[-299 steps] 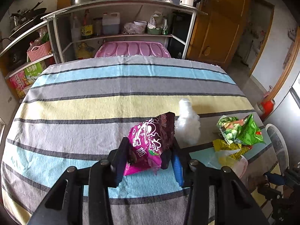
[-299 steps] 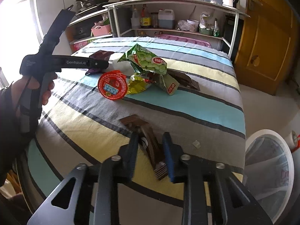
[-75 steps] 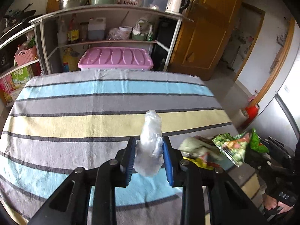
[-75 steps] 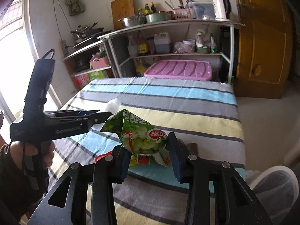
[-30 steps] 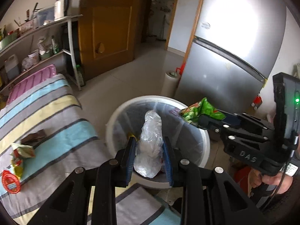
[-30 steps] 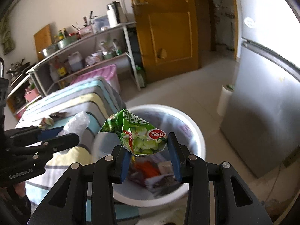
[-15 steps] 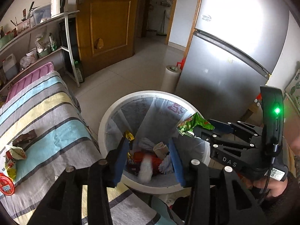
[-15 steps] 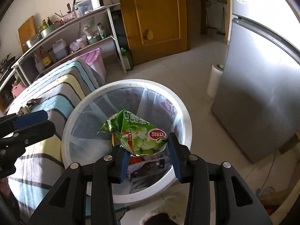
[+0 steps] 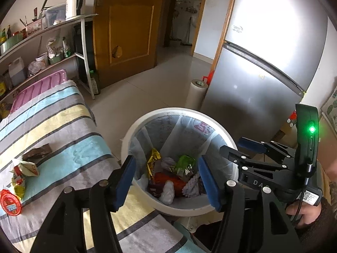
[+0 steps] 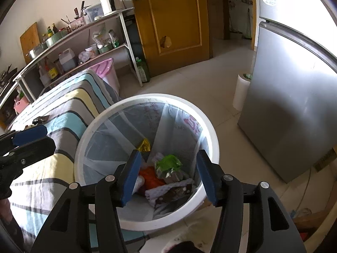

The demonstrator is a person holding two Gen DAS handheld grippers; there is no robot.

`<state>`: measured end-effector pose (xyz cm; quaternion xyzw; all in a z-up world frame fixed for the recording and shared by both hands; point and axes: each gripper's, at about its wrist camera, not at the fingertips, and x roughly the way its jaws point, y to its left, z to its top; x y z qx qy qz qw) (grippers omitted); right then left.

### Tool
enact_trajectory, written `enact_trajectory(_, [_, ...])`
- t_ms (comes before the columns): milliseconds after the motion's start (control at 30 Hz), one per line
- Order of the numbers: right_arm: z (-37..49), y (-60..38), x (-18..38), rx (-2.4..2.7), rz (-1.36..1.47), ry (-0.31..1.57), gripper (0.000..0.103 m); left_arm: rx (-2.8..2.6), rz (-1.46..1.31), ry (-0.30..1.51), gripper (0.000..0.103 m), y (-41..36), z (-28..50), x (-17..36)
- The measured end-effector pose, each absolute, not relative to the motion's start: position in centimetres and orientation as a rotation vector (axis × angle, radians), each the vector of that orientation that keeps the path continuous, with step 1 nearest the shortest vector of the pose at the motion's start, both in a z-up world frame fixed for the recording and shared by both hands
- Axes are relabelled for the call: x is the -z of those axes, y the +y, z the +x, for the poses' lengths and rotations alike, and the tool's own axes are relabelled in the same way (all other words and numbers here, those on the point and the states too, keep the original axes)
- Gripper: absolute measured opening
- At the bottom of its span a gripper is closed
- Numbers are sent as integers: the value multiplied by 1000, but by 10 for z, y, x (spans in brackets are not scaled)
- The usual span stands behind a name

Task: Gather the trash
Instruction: 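Open both tools to drop the clear bag and green bag into the bin, then move both tools back over the table toward the red-lidded cup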

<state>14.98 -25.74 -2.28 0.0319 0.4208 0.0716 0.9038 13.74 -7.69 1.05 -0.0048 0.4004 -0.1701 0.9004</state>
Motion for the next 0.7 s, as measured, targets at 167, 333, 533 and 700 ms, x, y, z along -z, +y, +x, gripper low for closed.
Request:
enact_trajectory(167, [143,-247,12,-165,66,829,56,325,-18,804,67,-62,130,-18])
enact_trajectory(333, [138,-235,1,-186,75,797,56,290,-31,790,68,-43,123,-23])
enact_trajectory(533, [133,-210,-14,-238,65,754,56,235,-38,759,69,-20,111,-28])
enact_trajectory(700, [131,-185,-23,-286,49,732,56,184,-59,743,70,6,101,-31])
